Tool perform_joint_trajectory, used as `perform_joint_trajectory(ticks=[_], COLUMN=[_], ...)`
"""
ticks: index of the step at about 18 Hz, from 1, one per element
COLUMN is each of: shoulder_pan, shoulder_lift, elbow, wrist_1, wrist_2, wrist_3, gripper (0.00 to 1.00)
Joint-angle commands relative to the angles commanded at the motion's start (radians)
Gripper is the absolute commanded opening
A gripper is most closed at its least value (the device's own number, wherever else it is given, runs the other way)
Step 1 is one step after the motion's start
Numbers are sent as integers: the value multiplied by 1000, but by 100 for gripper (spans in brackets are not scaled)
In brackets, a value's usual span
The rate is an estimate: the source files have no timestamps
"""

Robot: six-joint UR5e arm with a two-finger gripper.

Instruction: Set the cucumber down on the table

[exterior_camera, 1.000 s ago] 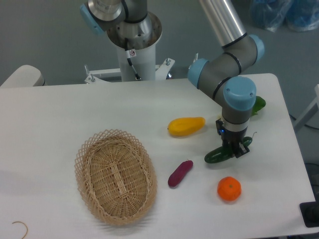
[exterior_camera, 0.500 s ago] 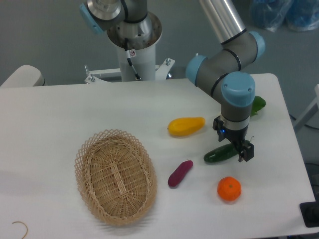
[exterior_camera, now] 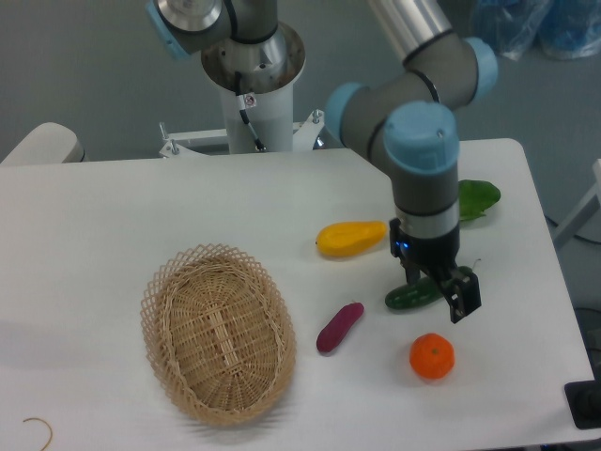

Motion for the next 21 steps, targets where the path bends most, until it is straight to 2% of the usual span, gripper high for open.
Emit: perform_joint_trajectory(ticks=[2, 5, 7, 10, 12, 15, 21], shoulder_pan=[3, 44, 77, 123, 161, 196, 198], shoulder_lift=[26, 37, 42, 43, 68, 78, 85], elbow=[49, 167, 195, 186, 174, 158, 147], wrist_1=[-101, -296, -359, -401, -428, -430, -427], wrist_2=[0, 0, -3, -6, -6, -11, -21], wrist_3=[-2, 12, 20, 127, 233, 351, 370], gripper=[100, 100, 100, 100, 100, 100, 100])
